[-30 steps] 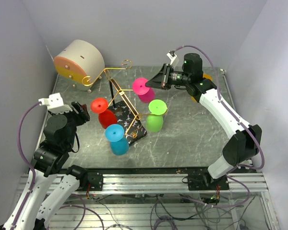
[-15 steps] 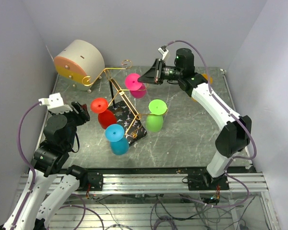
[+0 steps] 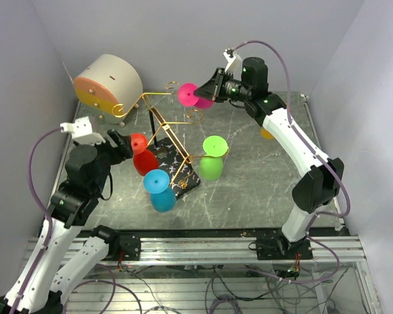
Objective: Take the wine glass off the wine glass rack
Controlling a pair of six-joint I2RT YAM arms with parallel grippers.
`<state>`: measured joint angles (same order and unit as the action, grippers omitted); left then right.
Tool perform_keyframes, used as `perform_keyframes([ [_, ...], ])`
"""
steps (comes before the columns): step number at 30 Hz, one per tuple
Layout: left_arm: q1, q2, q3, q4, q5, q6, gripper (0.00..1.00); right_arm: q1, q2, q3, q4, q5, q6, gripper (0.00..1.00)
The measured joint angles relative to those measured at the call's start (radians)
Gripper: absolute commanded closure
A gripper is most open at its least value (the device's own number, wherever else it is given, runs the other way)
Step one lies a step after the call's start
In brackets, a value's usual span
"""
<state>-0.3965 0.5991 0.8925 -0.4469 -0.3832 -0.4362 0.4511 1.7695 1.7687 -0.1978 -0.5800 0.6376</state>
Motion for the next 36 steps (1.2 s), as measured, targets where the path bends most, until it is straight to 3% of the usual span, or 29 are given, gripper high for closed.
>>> perform_keyframes([
  [8,0.000,0.224,0.267,0.003,0.190,-0.124,0.14,0.024,-0.260,-0.191,0.001,0.300,-0.358,1.00],
  [16,0.000,0.423,0.472,0.050,0.500,-0.267,0.17,0.346,-0.554,-0.473,0.132,0.565,-0.858,1.00],
  [27,0.000,0.554,0.471,0.139,0.925,-0.523,0.20,0.555,-0.583,-0.669,0.350,0.889,-1.237,1.00],
  [36,0.000,0.538,0.359,0.275,1.051,-0.705,0.22,0.705,-0.613,-0.841,0.600,1.002,-1.483,1.00],
])
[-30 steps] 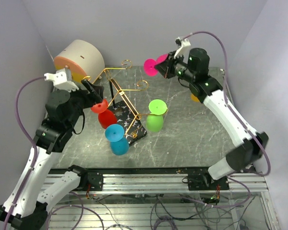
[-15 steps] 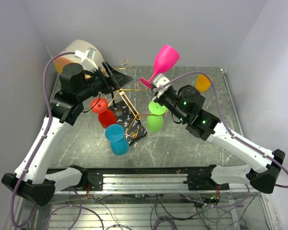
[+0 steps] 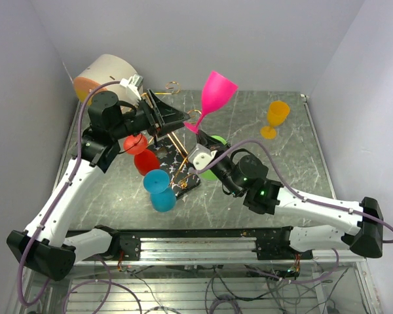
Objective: Take the wine glass off the wine glass rack
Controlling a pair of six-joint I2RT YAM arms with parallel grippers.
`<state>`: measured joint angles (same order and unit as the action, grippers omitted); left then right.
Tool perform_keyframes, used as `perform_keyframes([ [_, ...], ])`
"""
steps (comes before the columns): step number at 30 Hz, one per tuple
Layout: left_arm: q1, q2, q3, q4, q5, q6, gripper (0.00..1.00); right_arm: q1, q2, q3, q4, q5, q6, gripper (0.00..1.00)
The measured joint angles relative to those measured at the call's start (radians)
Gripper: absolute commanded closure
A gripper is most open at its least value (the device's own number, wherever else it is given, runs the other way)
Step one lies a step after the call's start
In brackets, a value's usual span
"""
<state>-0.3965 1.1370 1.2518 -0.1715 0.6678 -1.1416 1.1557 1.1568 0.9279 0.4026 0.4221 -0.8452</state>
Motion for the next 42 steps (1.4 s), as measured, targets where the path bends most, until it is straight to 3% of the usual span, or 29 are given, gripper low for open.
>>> perform_keyframes([
  [13,0.000,-0.011,0.000,-0.013,0.010,-0.011,0.24,0.072,0.053,-0.067,0.274,0.143,-0.236,1.00],
  [28,0.000,-0.012,-0.047,-0.003,0.009,-0.037,0.27,0.118,0.031,-0.100,0.304,0.096,-0.247,1.00],
  [30,0.000,-0.011,-0.063,0.019,0.011,-0.051,0.34,0.126,0.034,-0.108,0.306,0.088,-0.251,1.00],
  [35,0.001,-0.009,-0.100,0.049,0.015,-0.078,0.78,0.129,0.048,-0.109,0.327,0.087,-0.260,1.00],
  [38,0.002,-0.009,-0.114,0.071,0.019,-0.109,0.93,0.130,0.050,-0.111,0.330,0.096,-0.267,0.98],
  [40,0.001,-0.009,-0.114,0.082,0.022,-0.124,0.93,0.132,0.052,-0.111,0.328,0.103,-0.273,0.76],
  [42,0.001,-0.008,-0.116,0.098,0.029,-0.134,0.93,0.135,0.051,-0.111,0.326,0.116,-0.265,0.61],
])
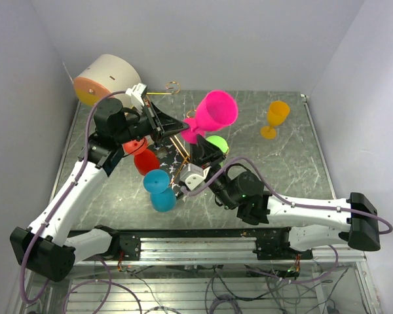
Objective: Take the wine glass off the wine glass rack
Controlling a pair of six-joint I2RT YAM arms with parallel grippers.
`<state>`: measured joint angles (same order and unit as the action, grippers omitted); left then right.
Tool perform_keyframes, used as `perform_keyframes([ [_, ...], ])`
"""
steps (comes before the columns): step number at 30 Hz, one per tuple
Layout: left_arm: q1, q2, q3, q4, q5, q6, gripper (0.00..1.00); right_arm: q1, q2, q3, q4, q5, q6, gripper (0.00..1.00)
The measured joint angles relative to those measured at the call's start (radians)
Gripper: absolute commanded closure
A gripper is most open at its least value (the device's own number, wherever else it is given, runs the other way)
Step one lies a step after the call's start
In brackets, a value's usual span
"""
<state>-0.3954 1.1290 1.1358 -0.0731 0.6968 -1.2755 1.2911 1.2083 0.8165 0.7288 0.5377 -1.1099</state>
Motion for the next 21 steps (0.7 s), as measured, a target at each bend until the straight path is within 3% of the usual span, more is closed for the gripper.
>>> perform_keyframes([
  [4,0.000,0.000,-0.007,0.048,0.006,0.002,0.93,0.019,-0.031,0.000,-0.023,0.057,0.038,0.52],
  [10,0.000,0.000,-0.006,0.044,-0.050,0.069,0.93,0.041,-0.190,0.023,-0.178,0.157,0.168,0.53],
  [13,0.000,-0.007,-0.006,0.021,-0.121,0.124,0.93,0.042,-0.262,0.077,-0.303,0.211,0.263,0.64],
  [17,0.000,-0.048,-0.015,0.009,-0.216,0.188,0.93,0.042,-0.293,0.145,-0.435,0.291,0.371,0.98],
  [21,0.000,-0.117,-0.042,-0.006,-0.300,0.252,0.93,0.039,-0.277,0.223,-0.619,0.363,0.523,1.00],
])
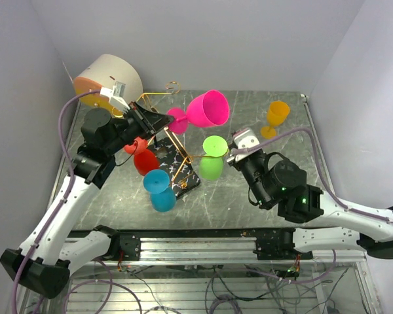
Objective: Take the wine glass off the wine glass rack
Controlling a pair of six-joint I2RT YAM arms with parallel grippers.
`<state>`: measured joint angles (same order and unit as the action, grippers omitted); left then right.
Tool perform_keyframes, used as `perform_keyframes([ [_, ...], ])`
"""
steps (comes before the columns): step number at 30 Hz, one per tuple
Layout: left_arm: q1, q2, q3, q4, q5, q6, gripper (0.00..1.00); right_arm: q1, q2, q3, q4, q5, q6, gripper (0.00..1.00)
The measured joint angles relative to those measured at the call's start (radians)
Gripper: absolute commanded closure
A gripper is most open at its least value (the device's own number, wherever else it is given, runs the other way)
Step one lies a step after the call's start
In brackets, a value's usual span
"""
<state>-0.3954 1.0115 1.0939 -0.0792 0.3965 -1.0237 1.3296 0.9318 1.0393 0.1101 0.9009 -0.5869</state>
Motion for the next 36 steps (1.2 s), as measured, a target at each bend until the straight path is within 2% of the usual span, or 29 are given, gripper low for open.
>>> perform_keyframes([
  [4,0.000,-0.055,-0.011,-0.028,-0.079,0.070,0.93,-0.063,0.059,0.179,-0.243,-0.016,0.215,1.00],
  [6,0.000,-0.077,-0.017,-0.044,-0.114,0.101,0.93,-0.156,0.106,0.290,-0.348,-0.070,0.309,1.00],
  [10,0.000,-0.118,-0.026,-0.082,-0.175,0.153,0.93,-0.468,0.255,0.538,-0.527,-0.254,0.471,1.00],
  [13,0.000,-0.140,-0.026,-0.110,-0.208,0.183,0.93,-0.600,0.372,0.667,-0.629,-0.367,0.566,1.00],
  [15,0.000,-0.152,-0.026,-0.129,-0.229,0.205,0.93,-0.682,0.437,0.726,-0.674,-0.505,0.624,1.00],
  [16,0.000,-0.157,-0.026,-0.139,-0.238,0.217,0.93,-0.748,0.462,0.739,-0.684,-0.623,0.658,0.98],
  [17,0.000,-0.159,-0.026,-0.147,-0.245,0.227,0.93,-0.803,0.475,0.739,-0.689,-0.712,0.687,0.86],
  [19,0.000,-0.161,-0.025,-0.160,-0.257,0.244,0.93,-0.904,0.483,0.716,-0.692,-0.903,0.747,0.70],
  [20,0.000,-0.160,-0.025,-0.166,-0.262,0.251,0.93,-0.930,0.478,0.703,-0.688,-0.970,0.772,0.65],
  [22,0.000,-0.159,-0.025,-0.178,-0.266,0.264,0.93,-0.956,0.458,0.675,-0.674,-1.110,0.817,0.60],
  [28,0.000,-0.148,-0.025,-0.180,-0.264,0.280,0.93,-0.962,0.392,0.634,-0.555,-1.498,0.924,0.59],
  [32,0.000,-0.130,-0.025,-0.179,-0.257,0.283,0.93,-0.962,0.386,0.629,-0.503,-1.632,0.967,0.59],
  [36,0.000,-0.114,-0.024,-0.175,-0.249,0.283,0.93,-0.962,0.396,0.617,-0.483,-1.699,0.985,0.59],
])
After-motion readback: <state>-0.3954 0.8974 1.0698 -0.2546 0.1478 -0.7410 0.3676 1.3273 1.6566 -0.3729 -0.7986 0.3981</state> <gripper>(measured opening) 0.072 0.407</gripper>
